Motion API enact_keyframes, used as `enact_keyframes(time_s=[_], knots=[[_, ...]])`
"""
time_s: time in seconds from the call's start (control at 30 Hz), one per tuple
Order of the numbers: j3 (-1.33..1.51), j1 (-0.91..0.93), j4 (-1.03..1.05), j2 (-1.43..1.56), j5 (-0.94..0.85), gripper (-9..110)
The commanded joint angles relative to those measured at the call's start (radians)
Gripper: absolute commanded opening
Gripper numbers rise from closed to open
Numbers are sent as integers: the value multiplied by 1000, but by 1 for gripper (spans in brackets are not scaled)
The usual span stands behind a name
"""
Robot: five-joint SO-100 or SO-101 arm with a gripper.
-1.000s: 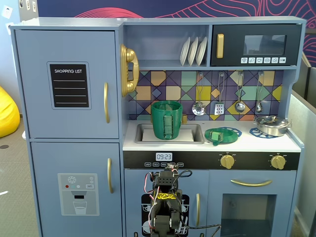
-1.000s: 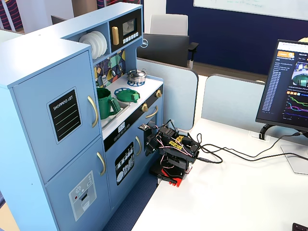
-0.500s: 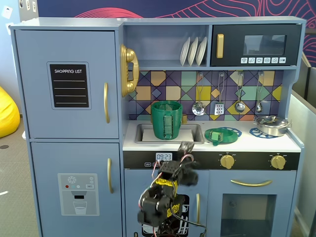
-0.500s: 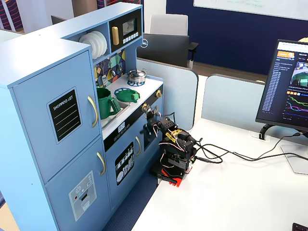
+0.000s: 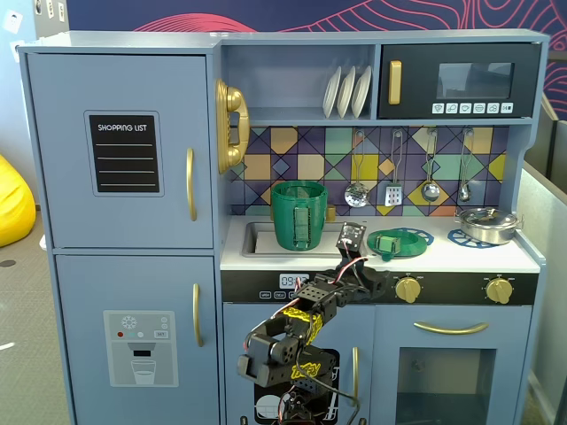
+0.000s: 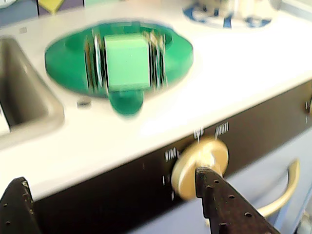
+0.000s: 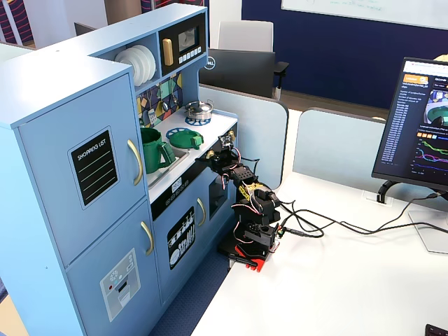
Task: Pick up the lid from the counter and put it on the green recipient
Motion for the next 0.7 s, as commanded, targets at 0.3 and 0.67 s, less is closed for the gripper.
enact_keyframes(time_s=[0.3,0.67], knots=[[-334,-29,-152,-328,29,37],[-494,-35,-173,-525,44,36]])
